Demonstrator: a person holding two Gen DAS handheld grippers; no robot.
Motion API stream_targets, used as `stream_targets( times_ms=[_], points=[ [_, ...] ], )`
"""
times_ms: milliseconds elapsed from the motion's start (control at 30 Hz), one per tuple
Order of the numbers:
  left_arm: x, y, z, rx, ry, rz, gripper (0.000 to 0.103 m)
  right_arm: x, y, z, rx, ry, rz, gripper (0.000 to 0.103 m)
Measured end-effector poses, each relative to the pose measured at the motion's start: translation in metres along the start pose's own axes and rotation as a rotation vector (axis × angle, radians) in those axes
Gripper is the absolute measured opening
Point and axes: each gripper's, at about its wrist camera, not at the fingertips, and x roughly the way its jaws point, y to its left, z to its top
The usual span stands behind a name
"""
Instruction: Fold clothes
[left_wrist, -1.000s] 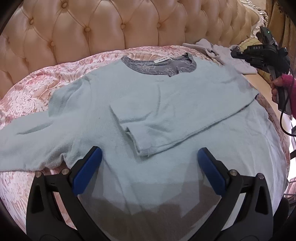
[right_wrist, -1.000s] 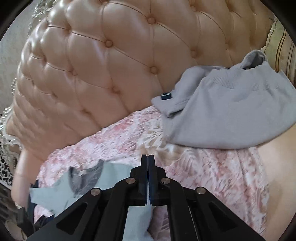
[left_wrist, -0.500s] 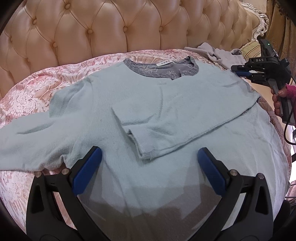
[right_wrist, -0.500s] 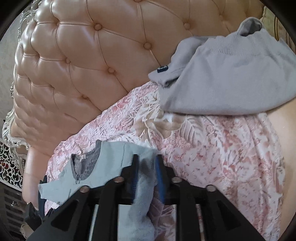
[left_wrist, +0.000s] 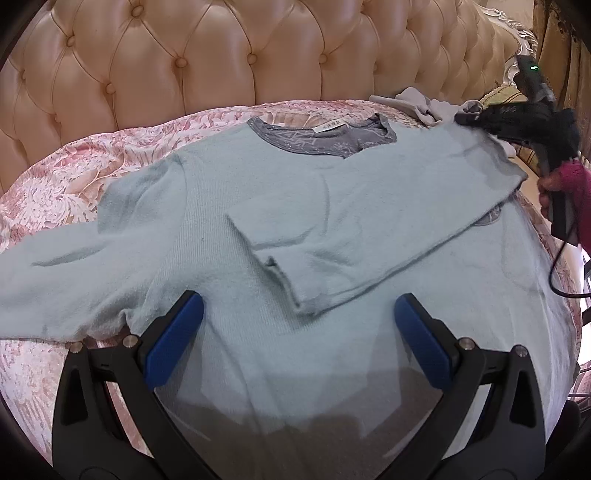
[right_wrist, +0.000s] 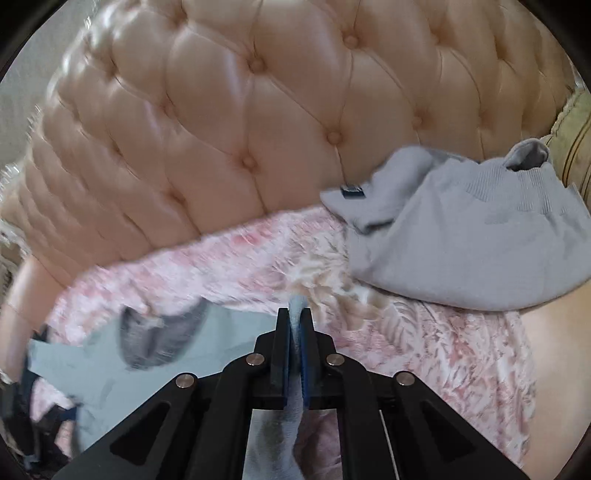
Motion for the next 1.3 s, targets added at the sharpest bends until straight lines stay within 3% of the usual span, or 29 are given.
stream_targets(
  times_ms=[100, 133, 200, 233, 267, 433, 533, 600, 667, 733, 833, 933, 1033, 1100, 1233, 1300],
  points=[
    [0.000, -0.002, 0.000, -0.002, 0.000, 0.002, 0.103, 0.031, -0.004, -0.008, -0.028, 0.117, -0.059, 0.005],
    [0.000, -0.002, 0.000, -0.002, 0.000, 0.004, 0.103, 0.027, -0.005, -0.008, -0.017, 0.093, -0.052, 0.010],
    [0.000, -0.002, 0.000, -0.002, 0.000, 0.004, 0.103, 0.015, -0.011, -0.007, 0.044, 0.091, -0.060, 0.027],
    [0.000, -0.002, 0.000, -0.003, -0.001, 0.005, 0.103, 0.008, -0.014, -0.007, 0.073, 0.086, -0.062, 0.042],
    [0.000, -0.002, 0.000, -0.004, -0.001, 0.004, 0.103, -0.002, -0.016, -0.007, 0.097, 0.074, -0.066, 0.048],
    [0.001, -0.002, 0.000, -0.005, -0.001, 0.005, 0.103, -0.077, 0.016, -0.030, 0.009, -0.096, 0.004, 0.048],
    [0.001, -0.002, 0.000, -0.005, -0.001, 0.006, 0.103, -0.089, 0.029, -0.054, -0.004, -0.060, 0.125, 0.047],
    [0.001, -0.002, 0.000, -0.005, -0.001, 0.007, 0.103, -0.080, 0.029, -0.068, 0.014, -0.006, 0.159, 0.047],
    [0.001, -0.002, 0.000, -0.006, -0.001, 0.008, 0.103, -0.065, 0.022, -0.079, 0.063, 0.047, 0.170, 0.046],
    [0.001, -0.002, 0.000, -0.006, 0.000, 0.008, 0.103, -0.056, 0.004, -0.091, 0.150, 0.062, 0.174, 0.038],
    [0.001, -0.003, 0.000, -0.006, 0.000, 0.009, 0.103, -0.064, -0.023, -0.098, 0.354, 0.018, 0.291, 0.040],
    [0.001, -0.002, 0.000, -0.006, 0.000, 0.007, 0.103, -0.086, -0.016, -0.098, 0.355, -0.029, 0.304, 0.042],
    [0.001, -0.002, 0.000, -0.006, -0.002, 0.008, 0.103, -0.092, -0.001, -0.102, 0.283, 0.005, 0.308, 0.050],
    [0.001, -0.002, 0.001, -0.006, 0.000, 0.009, 0.103, -0.075, 0.001, -0.107, 0.247, 0.076, 0.255, 0.051],
    [0.002, -0.002, 0.001, -0.007, 0.001, 0.007, 0.103, -0.080, -0.001, -0.109, 0.307, 0.062, 0.261, 0.052],
    [0.002, -0.002, 0.000, -0.008, -0.001, 0.006, 0.103, -0.096, 0.012, -0.114, 0.272, 0.043, 0.266, 0.053]
  ],
)
